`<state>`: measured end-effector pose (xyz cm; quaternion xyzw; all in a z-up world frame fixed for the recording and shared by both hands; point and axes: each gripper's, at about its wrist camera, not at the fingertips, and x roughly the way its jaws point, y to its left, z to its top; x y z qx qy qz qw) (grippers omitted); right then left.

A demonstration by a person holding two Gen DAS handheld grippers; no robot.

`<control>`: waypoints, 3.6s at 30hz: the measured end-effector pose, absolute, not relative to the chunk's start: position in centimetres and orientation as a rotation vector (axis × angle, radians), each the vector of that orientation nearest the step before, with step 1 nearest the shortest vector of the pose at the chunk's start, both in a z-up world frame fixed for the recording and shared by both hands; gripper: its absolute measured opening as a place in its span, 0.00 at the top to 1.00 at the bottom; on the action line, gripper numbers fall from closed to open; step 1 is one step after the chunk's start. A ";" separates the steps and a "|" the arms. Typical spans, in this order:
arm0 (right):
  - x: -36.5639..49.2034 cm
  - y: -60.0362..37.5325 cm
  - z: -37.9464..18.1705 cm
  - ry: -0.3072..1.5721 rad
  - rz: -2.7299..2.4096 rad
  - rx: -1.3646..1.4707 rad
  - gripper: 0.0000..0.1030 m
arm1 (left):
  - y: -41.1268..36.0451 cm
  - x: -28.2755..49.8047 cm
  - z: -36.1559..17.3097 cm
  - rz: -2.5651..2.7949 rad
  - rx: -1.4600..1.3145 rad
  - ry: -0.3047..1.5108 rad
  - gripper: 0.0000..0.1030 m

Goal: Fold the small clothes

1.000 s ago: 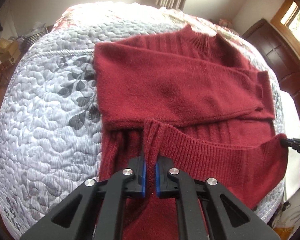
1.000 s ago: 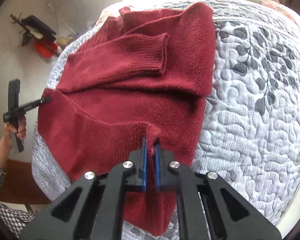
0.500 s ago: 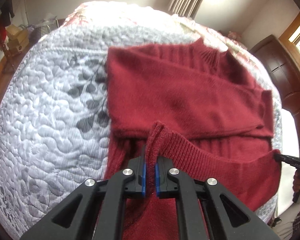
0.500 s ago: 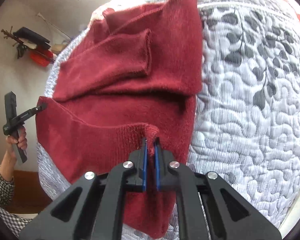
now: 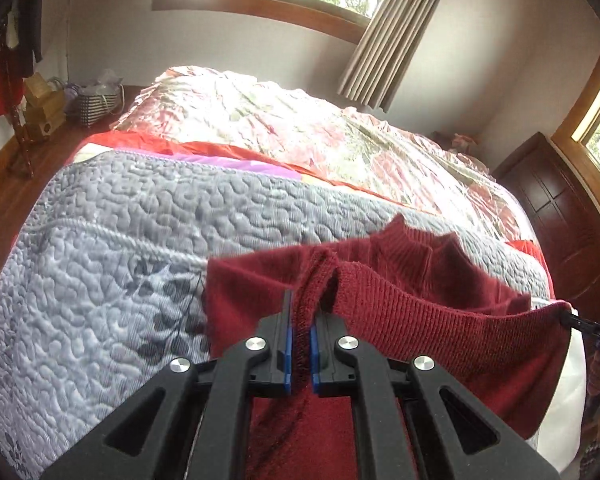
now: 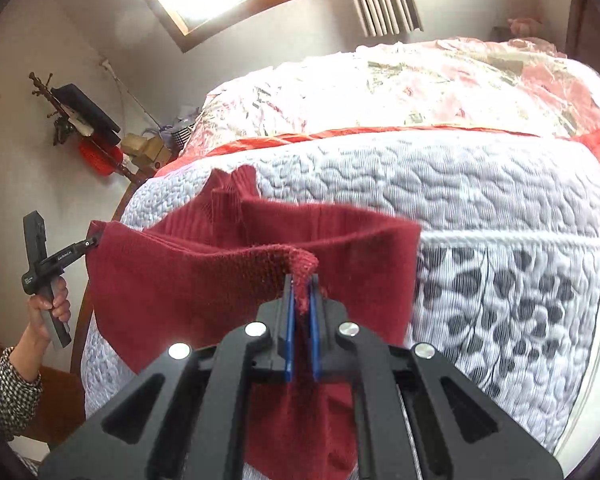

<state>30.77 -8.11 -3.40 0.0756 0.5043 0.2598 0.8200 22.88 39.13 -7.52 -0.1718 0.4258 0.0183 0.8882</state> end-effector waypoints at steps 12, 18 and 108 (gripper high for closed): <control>39.4 -4.9 -12.2 1.227 0.393 0.104 0.95 | 40.6 31.6 -16.9 0.189 -0.325 1.060 0.94; 38.7 -6.1 -12.1 1.242 0.405 0.198 0.75 | 40.5 32.3 -17.4 0.178 -0.317 1.121 0.83; 26.2 -10.7 -12.4 1.346 0.340 0.135 0.48 | 31.0 23.3 -12.0 0.086 -0.146 1.114 0.52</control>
